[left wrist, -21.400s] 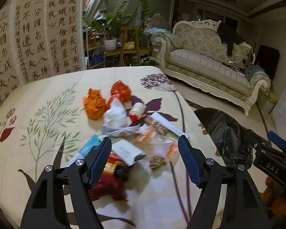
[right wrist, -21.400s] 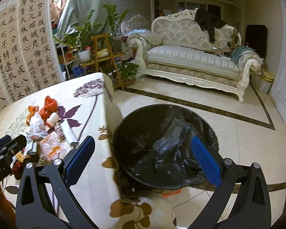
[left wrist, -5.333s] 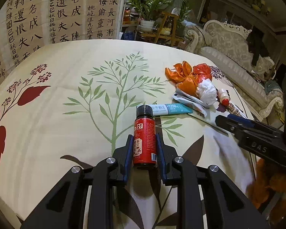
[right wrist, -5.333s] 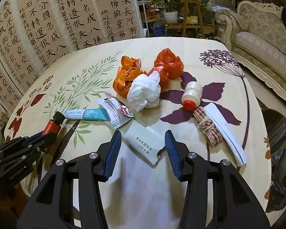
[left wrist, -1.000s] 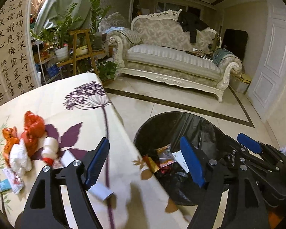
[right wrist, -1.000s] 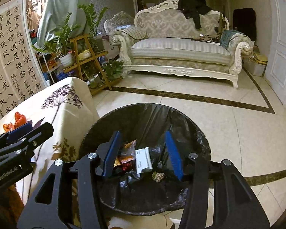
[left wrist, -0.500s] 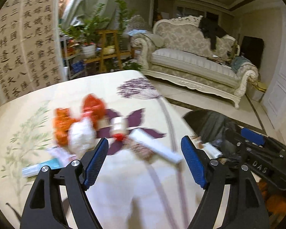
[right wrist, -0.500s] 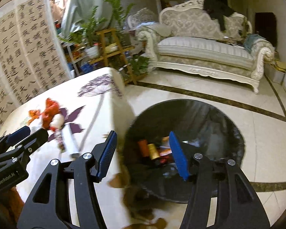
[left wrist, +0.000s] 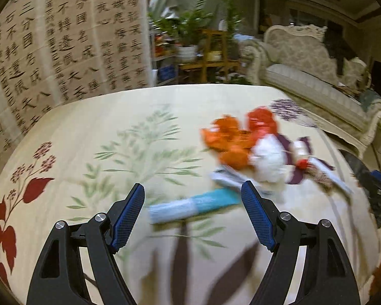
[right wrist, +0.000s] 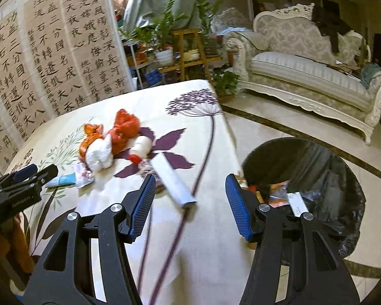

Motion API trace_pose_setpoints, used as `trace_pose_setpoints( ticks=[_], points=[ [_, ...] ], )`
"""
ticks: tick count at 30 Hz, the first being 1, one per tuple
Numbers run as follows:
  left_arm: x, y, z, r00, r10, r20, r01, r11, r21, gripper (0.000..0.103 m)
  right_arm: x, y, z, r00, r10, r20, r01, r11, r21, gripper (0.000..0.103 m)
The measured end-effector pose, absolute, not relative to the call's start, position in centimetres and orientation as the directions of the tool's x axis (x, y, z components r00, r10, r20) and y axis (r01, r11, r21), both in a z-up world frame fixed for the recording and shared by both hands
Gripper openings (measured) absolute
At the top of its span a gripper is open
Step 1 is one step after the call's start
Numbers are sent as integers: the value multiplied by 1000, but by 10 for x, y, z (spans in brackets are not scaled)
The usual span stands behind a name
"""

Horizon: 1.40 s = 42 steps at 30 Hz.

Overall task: Collect trash
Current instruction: 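Return the left tool to the table and grasp the blue-white toothpaste tube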

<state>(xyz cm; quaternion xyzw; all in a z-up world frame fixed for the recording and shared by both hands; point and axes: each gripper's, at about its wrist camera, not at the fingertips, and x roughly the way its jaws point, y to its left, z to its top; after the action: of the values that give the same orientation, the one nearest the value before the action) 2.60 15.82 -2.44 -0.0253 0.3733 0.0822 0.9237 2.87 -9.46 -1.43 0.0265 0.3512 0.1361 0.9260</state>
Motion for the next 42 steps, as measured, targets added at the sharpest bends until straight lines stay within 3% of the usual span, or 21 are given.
trace_pose_setpoints(
  ticks=[6,12,37,39,42],
  points=[
    [38,189,-39,652,214,-728,-242,968,68,76,29,-86,-13,706,279,-651,-250,958,139,56],
    [41,192,-47,599,195,-777,-238,970,60,76,30,-82,-14,702,283,-654,-257,956,139,56],
    [12,136,-48,595,-15,-804,-103,990,-94,76,19,-90,-15,706,291,-646,-253,955,155,56],
    [14,130,-51,594,-3,-804,-87,994,-69,73,19,-89,-15,704,295,-647,-257,954,155,56],
    [14,124,-50,603,8,-798,-60,998,-36,53,19,-86,-16,700,301,-648,-268,951,152,56]
  ],
)
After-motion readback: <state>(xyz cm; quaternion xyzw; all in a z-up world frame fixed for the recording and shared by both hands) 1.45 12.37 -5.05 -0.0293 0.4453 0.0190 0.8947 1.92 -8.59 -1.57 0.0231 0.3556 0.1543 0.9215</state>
